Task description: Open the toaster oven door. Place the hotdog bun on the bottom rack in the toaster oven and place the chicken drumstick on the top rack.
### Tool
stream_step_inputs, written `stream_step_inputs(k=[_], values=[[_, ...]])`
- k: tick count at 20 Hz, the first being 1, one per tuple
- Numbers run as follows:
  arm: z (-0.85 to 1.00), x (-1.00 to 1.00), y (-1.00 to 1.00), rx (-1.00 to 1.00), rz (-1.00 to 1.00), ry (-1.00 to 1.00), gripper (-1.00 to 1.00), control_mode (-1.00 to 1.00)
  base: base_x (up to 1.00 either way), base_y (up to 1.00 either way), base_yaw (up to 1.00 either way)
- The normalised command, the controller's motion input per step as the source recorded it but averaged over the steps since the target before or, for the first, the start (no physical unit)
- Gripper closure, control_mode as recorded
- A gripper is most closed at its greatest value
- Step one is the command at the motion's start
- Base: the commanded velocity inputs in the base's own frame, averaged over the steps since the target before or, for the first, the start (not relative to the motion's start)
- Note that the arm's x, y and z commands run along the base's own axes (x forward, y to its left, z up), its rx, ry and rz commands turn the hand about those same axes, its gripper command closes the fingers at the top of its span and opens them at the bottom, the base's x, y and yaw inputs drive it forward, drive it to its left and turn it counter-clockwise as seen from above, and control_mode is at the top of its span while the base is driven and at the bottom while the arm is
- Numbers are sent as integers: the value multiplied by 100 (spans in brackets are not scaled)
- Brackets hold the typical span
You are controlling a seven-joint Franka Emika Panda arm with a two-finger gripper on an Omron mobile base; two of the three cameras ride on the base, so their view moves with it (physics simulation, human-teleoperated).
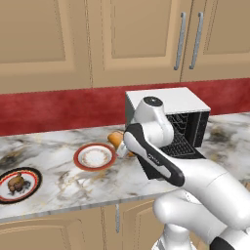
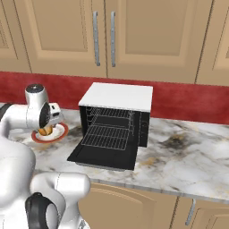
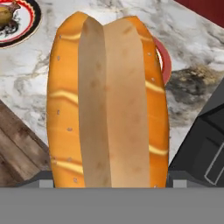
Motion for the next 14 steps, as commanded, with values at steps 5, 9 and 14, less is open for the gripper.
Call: stream_step_inputs(k=[5, 9, 14], values=[[20, -28, -57, 0, 26, 1, 100, -100, 0, 0, 0], [11, -16, -61, 0, 26, 6, 100, -100, 0, 0, 0], [4, 0, -62, 0, 23, 12, 100, -100, 0, 0, 0]])
